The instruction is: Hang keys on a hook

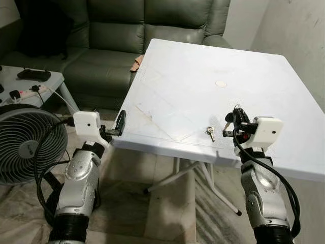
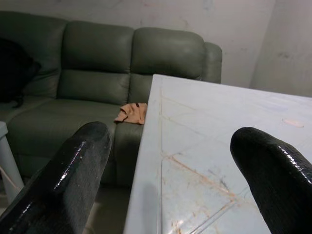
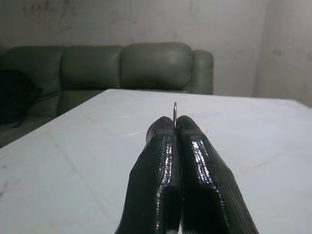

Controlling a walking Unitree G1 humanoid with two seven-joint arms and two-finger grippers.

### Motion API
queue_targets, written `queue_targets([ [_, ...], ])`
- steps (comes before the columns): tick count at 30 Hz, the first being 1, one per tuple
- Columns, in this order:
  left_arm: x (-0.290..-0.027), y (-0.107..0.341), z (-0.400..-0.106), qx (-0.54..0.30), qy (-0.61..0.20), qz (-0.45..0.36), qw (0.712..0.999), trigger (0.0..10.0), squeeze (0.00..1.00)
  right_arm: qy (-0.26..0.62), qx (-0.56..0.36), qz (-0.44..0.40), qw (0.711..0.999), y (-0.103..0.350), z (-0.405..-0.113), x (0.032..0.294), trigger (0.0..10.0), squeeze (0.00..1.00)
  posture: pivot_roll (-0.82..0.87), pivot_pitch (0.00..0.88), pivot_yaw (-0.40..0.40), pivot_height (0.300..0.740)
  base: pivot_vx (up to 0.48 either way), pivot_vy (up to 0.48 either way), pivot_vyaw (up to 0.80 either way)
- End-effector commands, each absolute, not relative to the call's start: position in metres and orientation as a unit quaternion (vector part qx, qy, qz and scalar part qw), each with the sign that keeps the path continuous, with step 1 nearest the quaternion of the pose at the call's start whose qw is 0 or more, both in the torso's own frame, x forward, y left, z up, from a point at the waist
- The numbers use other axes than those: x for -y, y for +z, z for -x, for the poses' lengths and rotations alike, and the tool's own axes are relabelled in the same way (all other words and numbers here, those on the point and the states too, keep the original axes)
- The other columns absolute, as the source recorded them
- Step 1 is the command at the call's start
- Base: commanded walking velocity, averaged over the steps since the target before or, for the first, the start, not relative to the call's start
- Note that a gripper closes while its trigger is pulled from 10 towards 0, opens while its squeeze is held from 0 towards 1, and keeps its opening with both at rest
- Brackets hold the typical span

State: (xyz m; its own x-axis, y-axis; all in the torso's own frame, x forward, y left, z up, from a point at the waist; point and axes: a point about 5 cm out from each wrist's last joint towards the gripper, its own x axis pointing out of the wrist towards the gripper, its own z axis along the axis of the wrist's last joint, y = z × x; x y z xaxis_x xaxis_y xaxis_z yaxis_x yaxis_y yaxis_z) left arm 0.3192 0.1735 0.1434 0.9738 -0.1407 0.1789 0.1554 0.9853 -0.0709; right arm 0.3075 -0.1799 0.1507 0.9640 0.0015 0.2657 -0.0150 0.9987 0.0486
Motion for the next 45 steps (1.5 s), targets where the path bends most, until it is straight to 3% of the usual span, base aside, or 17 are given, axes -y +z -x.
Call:
queue_targets([
  [1, -0.176, 0.145, -0.322, 0.090, -0.066, 0.043, 0.993, 10.0, 0.00, -0.002, 0.135, -0.017, 0.991, 0.153, -0.310, 0.181, 10.0, 0.00, -0.01, 0.000, -0.010, 0.740, 0.000, 0.000, 0.00],
  [6, -0.179, 0.143, -0.323, 0.083, -0.057, 0.041, 0.994, 10.0, 0.00, -0.009, 0.123, -0.014, 0.992, 0.152, -0.313, 0.180, 10.0, 0.00, -0.01, 0.000, -0.006, 0.740, 0.000, 0.000, -0.09],
  [20, -0.182, 0.139, -0.324, 0.071, -0.042, 0.041, 0.996, 10.0, 0.00, 0.002, 0.111, -0.011, 0.994, 0.149, -0.316, 0.172, 10.0, 0.00, 0.00, 0.000, -0.009, 0.740, 0.000, 0.000, -0.76],
  [27, -0.183, 0.137, -0.324, 0.068, -0.035, 0.039, 0.996, 10.0, 0.00, 0.006, 0.110, -0.010, 0.994, 0.149, -0.318, 0.170, 10.0, 0.00, 0.01, 0.000, -0.014, 0.740, 0.000, 0.423, -0.76],
  [45, -0.180, 0.133, -0.322, 0.056, -0.042, 0.056, 0.996, 10.0, 0.00, 0.011, 0.104, -0.006, 0.994, 0.146, -0.318, 0.169, 10.0, 0.00, 0.02, 0.000, -0.018, 0.740, 0.000, 0.000, -0.76],
])
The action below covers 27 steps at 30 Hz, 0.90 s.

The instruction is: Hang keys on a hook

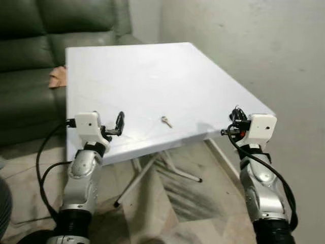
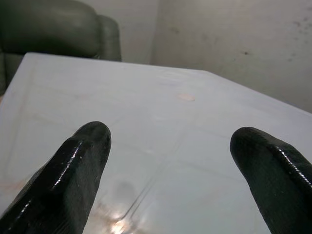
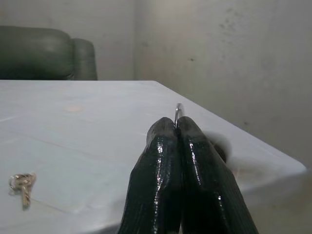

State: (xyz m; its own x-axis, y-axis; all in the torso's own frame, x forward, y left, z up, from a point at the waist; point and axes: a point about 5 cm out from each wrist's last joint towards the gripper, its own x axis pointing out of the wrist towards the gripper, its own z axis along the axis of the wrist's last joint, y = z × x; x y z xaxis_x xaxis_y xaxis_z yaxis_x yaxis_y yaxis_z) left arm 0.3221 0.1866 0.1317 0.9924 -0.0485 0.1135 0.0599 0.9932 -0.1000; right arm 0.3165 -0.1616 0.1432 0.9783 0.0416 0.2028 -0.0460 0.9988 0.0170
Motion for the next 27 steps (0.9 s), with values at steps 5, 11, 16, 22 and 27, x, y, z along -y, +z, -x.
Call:
queue_targets([
  [5, -0.1802, 0.1328, -0.3225, 0.055, -0.044, 0.060, 0.996, 10.0, 0.00, 0.011, 0.104, -0.005, 0.994, 0.1451, -0.3167, 0.1689, 10.0, 0.00, 0.01, 0.000, -0.017, 0.740, 0.000, 0.000, -0.76],
  [11, -0.1794, 0.1319, -0.3226, 0.051, -0.046, 0.058, 0.996, 10.0, 0.00, 0.007, 0.101, -0.003, 0.995, 0.1436, -0.3144, 0.1717, 10.0, 0.00, 0.00, 0.000, -0.015, 0.740, 0.000, 0.000, -0.76],
  [16, -0.1780, 0.1307, -0.3228, 0.048, -0.048, 0.057, 0.996, 10.0, 0.00, 0.003, 0.101, -0.003, 0.995, 0.1430, -0.3133, 0.1734, 10.0, 0.00, 0.00, 0.000, -0.013, 0.740, 0.000, 0.000, -0.76],
  [22, -0.1790, 0.1304, -0.3219, 0.045, -0.049, 0.051, 0.996, 10.0, 0.00, 0.002, 0.100, -0.003, 0.995, 0.1427, -0.3122, 0.1732, 10.0, 0.00, 0.00, 0.000, -0.008, 0.740, 0.000, 0.000, -0.76],
  [27, -0.1798, 0.1292, -0.3211, 0.039, -0.052, 0.045, 0.997, 10.0, 0.00, 0.003, 0.098, 0.001, 0.995, 0.1416, -0.3107, 0.1743, 10.0, 0.00, 0.00, 0.000, -0.007, 0.740, 0.000, 0.000, -0.76],
])
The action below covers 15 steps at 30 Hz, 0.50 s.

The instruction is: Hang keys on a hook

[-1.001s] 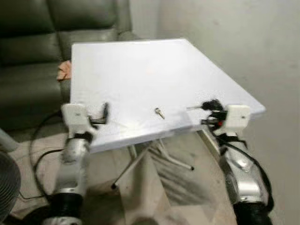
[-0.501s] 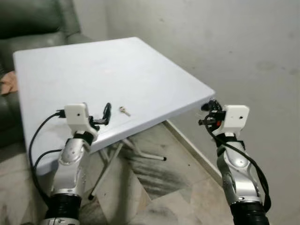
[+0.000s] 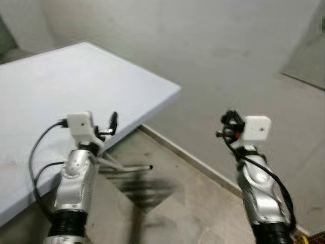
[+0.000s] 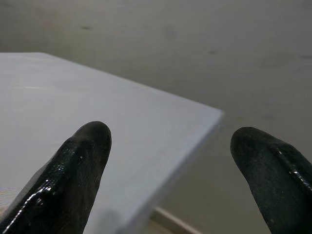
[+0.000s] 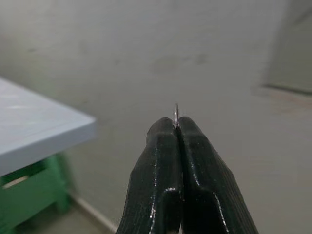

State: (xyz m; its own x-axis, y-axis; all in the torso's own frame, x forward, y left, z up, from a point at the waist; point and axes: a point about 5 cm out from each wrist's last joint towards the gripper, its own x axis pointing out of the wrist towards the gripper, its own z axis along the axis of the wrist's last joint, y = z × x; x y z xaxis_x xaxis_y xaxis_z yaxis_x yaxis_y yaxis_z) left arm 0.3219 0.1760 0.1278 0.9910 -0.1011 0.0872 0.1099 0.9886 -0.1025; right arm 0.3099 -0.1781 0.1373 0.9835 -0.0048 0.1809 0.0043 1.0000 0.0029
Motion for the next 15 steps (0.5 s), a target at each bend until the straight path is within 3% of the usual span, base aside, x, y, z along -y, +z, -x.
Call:
queue_targets([
  [1, -0.1805, 0.1292, -0.3209, 0.039, -0.050, 0.042, 0.997, 10.0, 0.00, 0.004, 0.098, 0.002, 0.995, 0.1415, -0.3101, 0.1749, 10.0, 0.00, 0.00, 0.000, -0.006, 0.740, 0.000, 0.000, -0.76],
  [15, -0.1826, 0.1248, -0.3172, 0.027, -0.049, 0.027, 0.998, 10.0, 0.00, 0.002, 0.092, 0.011, 0.996, 0.1395, -0.3069, 0.1782, 10.0, 0.00, 0.00, 0.000, -0.005, 0.740, 0.000, 0.000, -0.76],
])
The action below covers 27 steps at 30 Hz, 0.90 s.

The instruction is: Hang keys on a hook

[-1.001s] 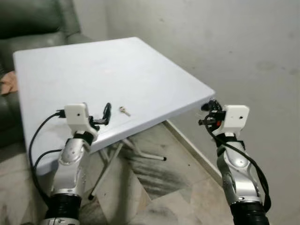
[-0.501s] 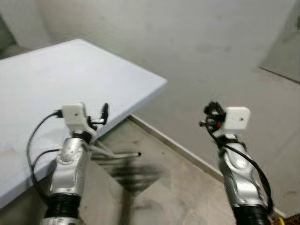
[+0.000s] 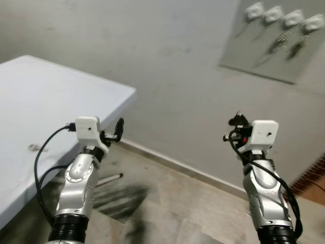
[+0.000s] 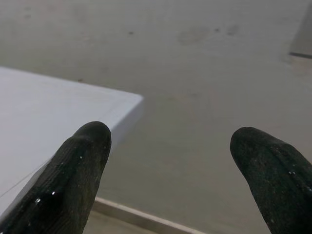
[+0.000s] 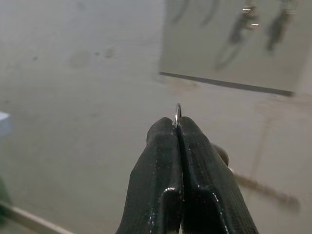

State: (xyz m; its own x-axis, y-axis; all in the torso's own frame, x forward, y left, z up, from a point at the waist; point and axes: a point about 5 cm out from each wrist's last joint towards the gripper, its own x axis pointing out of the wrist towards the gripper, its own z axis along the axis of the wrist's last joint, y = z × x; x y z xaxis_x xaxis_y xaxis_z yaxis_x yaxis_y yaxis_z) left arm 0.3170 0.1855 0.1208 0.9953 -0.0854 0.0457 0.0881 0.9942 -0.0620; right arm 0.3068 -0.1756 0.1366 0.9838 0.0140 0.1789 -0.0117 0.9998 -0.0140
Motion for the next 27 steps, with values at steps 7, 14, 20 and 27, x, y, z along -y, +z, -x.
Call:
queue_targets([
  [7, -0.182, 0.124, -0.317, 0.023, -0.053, 0.026, 0.998, 10.0, 0.00, 0.001, 0.092, 0.011, 0.996, 0.139, -0.306, 0.178, 10.0, 0.00, 0.00, 0.000, -0.002, 0.740, 0.000, 0.000, -0.76],
  [14, -0.180, 0.125, -0.315, 0.023, -0.058, 0.026, 0.998, 10.0, 0.00, -0.009, 0.098, -0.004, 0.995, 0.141, -0.305, 0.179, 10.0, 0.00, 0.00, 0.000, -0.001, 0.740, 0.000, 0.000, -0.43],
  [20, -0.172, 0.122, -0.311, 0.014, -0.073, 0.041, 0.996, 10.0, 0.00, -0.026, 0.070, -0.018, 0.997, 0.135, -0.303, 0.181, 10.0, 0.00, -0.01, 0.000, -0.001, 0.740, 0.000, 0.000, 0.00],
  [27, -0.168, 0.118, -0.307, 0.002, -0.088, 0.047, 0.995, 10.0, 0.00, -0.028, 0.064, -0.022, 0.997, 0.132, -0.296, 0.183, 10.0, 0.00, -0.01, 0.000, -0.001, 0.740, 0.000, 0.000, 0.00],
])
